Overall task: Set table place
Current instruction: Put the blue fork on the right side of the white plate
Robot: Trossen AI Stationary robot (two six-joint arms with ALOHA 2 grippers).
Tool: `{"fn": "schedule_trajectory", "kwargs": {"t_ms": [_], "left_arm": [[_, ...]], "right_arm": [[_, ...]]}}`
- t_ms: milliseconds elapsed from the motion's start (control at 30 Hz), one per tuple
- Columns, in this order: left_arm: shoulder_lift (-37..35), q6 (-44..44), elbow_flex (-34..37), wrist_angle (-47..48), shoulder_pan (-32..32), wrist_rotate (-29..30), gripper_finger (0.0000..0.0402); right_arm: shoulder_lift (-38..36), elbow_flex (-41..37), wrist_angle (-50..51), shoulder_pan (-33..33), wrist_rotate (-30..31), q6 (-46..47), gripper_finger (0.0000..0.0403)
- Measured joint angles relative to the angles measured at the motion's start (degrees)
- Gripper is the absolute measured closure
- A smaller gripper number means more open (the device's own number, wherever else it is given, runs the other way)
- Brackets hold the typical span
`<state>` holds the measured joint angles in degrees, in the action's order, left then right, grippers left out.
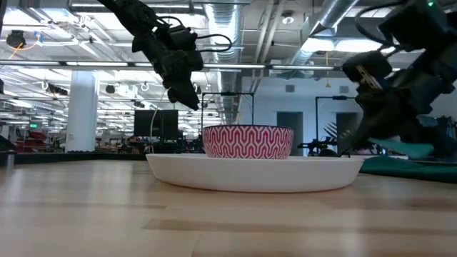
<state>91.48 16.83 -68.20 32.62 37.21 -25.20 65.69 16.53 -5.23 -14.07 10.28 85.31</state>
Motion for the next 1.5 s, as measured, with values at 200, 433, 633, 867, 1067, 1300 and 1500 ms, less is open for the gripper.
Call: {"fn": "schedule_trajectory", "kwargs": {"t_ms": [200,433,633,867,1067,1300,1500], "left_arm": [[0.00,-0.14,0.00,0.00,-0.04,0.17,0.0231],[0.00,-0.61,0.00,0.02,-0.04,0.24,0.0231],[0.00,-0.86,0.00,0.04,-0.04,0.36,0.0231],[0.00,-1.06,0.00,0.56,-0.04,0.36,0.0231],[0.00,-1.06,0.00,1.67,-0.04,0.36,0.0231],[0.00,-0.44,-0.02,2.95,-0.05,0.36,0.0231],[0.00,-0.38,-0.02,2.97,-0.05,0.36,0.0231]], "right_arm": [[6.26,-0.39,-0.12,-2.44,1.42,5.39,0.0379],[13.04,-0.25,-5.79,-2.31,1.91,6.49,0.0379],[14.65,-0.06,-5.68,-2.31,2.42,7.94,0.0355],[14.61,-0.14,-5.75,-2.31,2.24,7.87,0.0339],[14.69,-0.17,-5.68,-2.31,2.09,9.14,0.0336],[14.71,-0.35,-6.22,-2.33,0.87,10.37,0.0336],[14.71,-0.33,-5.99,-2.33,0.52,10.71,0.0336]]}}
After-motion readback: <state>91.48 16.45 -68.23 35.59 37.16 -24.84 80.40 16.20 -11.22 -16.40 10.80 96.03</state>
